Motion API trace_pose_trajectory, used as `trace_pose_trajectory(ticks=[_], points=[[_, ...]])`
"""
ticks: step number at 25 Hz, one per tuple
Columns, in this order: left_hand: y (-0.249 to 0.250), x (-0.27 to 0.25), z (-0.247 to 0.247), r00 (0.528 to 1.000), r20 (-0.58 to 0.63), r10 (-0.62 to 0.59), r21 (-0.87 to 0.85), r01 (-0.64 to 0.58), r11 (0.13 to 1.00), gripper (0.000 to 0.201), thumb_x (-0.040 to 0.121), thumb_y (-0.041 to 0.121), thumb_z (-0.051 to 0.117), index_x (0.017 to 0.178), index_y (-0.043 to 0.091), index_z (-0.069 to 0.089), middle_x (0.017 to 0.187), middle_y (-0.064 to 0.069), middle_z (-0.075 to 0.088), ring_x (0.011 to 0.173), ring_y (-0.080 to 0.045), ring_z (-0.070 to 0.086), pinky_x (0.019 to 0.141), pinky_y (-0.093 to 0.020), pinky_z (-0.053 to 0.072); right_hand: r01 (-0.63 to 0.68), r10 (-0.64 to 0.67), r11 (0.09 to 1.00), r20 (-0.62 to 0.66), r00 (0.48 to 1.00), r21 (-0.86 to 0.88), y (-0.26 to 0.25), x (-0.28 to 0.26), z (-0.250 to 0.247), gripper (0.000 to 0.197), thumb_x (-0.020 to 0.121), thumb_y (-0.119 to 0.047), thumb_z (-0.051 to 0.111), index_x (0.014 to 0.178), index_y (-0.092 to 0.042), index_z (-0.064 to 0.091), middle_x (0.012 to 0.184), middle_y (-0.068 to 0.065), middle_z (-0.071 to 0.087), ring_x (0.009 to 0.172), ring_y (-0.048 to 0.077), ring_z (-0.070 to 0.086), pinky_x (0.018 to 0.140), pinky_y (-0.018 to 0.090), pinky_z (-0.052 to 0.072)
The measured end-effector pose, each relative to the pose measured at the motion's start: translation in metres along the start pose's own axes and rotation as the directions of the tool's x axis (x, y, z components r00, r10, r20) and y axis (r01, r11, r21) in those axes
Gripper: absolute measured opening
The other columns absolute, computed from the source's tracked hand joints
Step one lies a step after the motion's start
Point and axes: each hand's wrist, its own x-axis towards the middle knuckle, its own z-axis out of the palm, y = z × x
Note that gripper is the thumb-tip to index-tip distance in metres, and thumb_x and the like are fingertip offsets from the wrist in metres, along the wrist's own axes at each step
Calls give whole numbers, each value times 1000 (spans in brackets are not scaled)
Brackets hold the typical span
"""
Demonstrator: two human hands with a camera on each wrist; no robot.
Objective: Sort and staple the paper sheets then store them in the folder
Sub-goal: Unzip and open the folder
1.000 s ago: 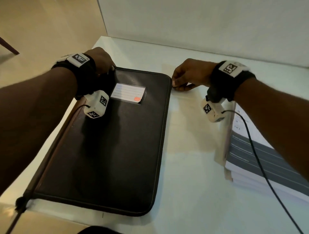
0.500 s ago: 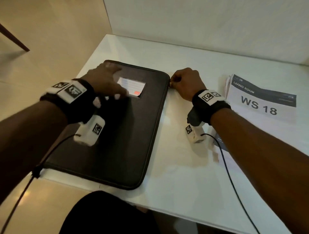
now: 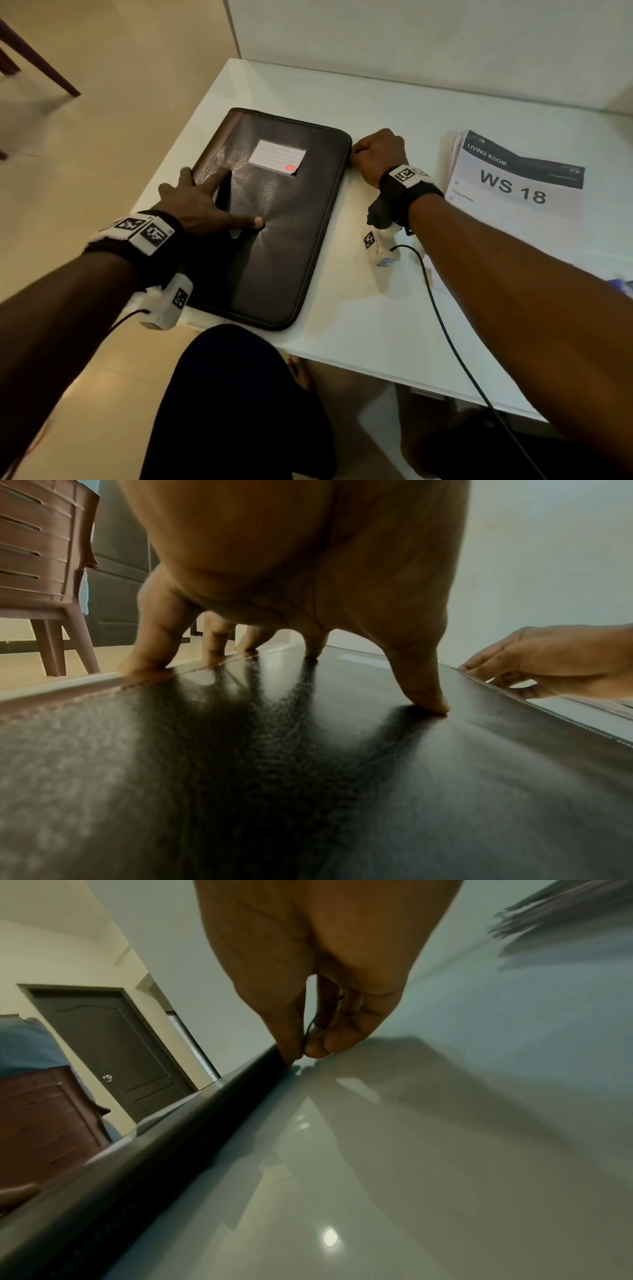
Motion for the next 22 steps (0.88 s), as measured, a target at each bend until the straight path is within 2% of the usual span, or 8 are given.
trace_pose_trajectory(ticks=[3,6,9,12,15,18,20,22], points=[[0,4,2,1000,-16,-12,-10,12,1000,130,49,96,63,157,56,4,170,-5,-5,150,-54,7,117,-68,27,-3,3,1000,-18,1000,7,-3,15,6,22,90,-17,67,106,-11,80,108,9,76,106,27,68,95,35,54],[10,12,3,998,-61,-31,-55,27,998,128,52,97,63,158,52,8,170,-4,-7,151,-54,7,117,-66,26,75,-69,980,41,997,-182,-17,45,3,25,96,-20,59,112,-5,71,116,14,69,107,32,66,90,38,54],[31,23,1,994,-96,-49,-93,40,995,120,57,96,64,157,45,19,169,-8,-1,148,-56,13,116,-65,28,186,-133,875,148,980,-447,-24,74,-5,25,101,-25,46,121,-15,57,123,11,59,124,35,49,99,54,42],[52,37,-3,996,-90,-23,-98,15,995,111,57,94,65,150,43,31,164,-14,11,145,-56,21,117,-62,30,186,-132,800,136,982,-570,-9,98,-12,27,102,-27,43,126,-24,56,125,8,53,134,35,35,104,66,28],[72,49,-10,991,-98,86,-4,-87,996,111,61,94,62,154,43,30,168,-16,10,152,-51,10,120,-68,19,197,-138,875,163,977,-443,6,112,-17,26,99,-36,53,122,-27,62,125,-1,59,130,28,46,103,57,39],[92,60,-15,976,-64,207,80,-202,976,121,59,96,59,159,51,9,172,-3,-11,156,-42,-13,114,-79,7,155,-133,947,98,986,-282,6,119,-18,17,89,-37,68,106,-32,70,120,-5,66,116,22,58,100,53,46],[102,67,-18,966,6,259,110,-259,960,124,58,95,58,160,51,3,172,-6,-13,154,-45,-16,119,-71,4,136,-115,964,102,988,-227,5,121,-19,13,88,-32,71,101,-28,73,114,-1,69,109,23,63,96,45,51],[104,74,-19,960,68,271,159,-278,947,124,59,93,60,159,52,0,172,-7,-13,153,-48,-15,121,-68,5,152,-127,964,123,984,-219,3,120,-19,15,91,-24,70,105,-20,74,114,5,70,108,24,65,88,33,50]])
